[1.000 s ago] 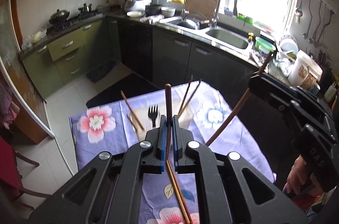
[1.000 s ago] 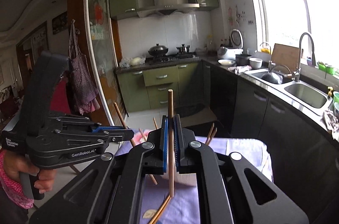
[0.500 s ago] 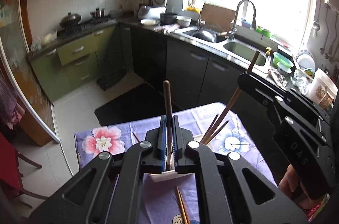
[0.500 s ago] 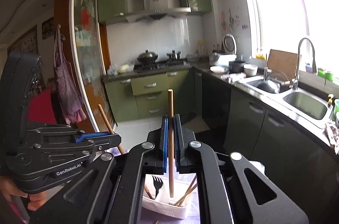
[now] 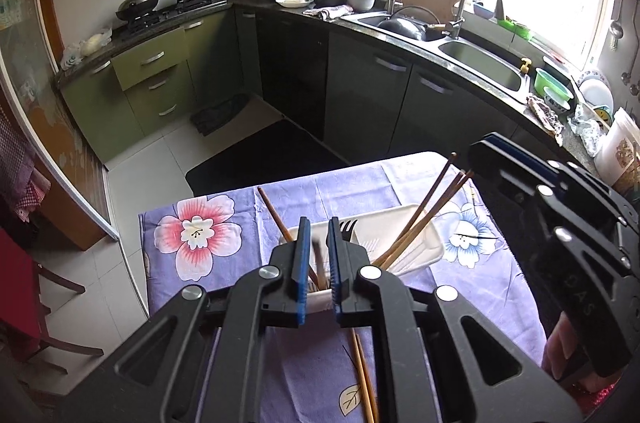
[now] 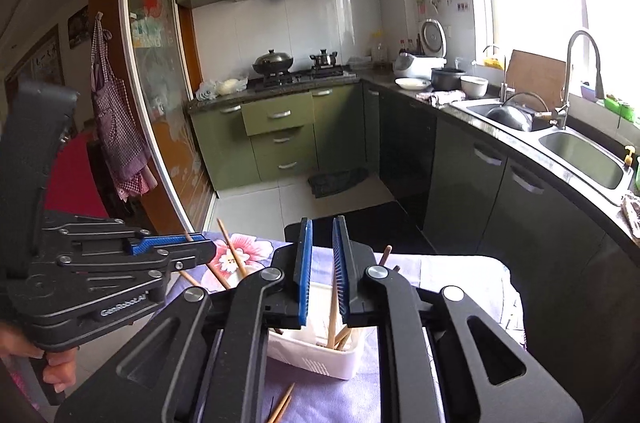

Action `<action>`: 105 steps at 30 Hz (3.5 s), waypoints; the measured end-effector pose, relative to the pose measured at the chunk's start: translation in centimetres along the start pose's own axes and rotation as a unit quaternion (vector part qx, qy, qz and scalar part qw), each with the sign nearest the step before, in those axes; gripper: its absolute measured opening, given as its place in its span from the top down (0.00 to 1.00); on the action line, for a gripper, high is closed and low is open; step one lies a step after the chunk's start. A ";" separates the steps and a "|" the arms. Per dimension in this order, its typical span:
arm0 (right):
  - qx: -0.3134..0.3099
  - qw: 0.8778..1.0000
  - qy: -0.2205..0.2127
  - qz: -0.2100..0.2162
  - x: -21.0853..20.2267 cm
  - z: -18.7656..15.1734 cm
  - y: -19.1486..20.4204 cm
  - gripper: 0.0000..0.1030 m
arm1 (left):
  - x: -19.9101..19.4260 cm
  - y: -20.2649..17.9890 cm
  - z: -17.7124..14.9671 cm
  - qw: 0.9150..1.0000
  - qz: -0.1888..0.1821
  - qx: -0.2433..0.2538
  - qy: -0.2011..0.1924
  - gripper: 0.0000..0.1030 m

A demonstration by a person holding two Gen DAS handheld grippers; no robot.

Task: Organize utensils
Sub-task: 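Lower both chopsticks into the white holder and open both tools, then grasp a wooden chopstick with the left tool while the right tool grasps another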

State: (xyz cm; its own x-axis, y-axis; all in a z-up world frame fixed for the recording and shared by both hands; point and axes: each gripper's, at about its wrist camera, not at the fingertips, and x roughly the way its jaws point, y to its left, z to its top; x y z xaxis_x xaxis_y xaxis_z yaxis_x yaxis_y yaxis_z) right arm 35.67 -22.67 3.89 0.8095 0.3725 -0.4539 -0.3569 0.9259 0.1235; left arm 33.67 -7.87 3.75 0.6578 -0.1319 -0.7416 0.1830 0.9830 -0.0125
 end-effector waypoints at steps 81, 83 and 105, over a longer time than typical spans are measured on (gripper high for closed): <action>-0.009 0.965 0.260 -0.024 8.8 -24.4 6.1 0.66 | 8.8 4.0 -16.9 0.988 0.010 -0.064 0.141 0.94; -0.016 0.965 0.259 -0.031 9.1 -24.4 6.4 0.66 | 8.8 4.1 -16.9 0.988 0.010 -0.067 0.140 0.94; -0.003 0.971 0.237 -0.016 7.8 -23.4 5.6 0.94 | 8.5 4.1 -17.3 0.988 0.004 -0.060 0.144 0.94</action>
State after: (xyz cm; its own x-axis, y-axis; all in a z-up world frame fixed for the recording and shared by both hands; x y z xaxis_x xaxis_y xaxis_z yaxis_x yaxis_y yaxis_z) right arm 29.10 -15.99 -19.58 0.5155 0.2724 -0.8125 -0.3389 0.9356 0.0987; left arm 27.36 -2.77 -14.20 0.4208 -0.0990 -0.9017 0.0784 0.9943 -0.0725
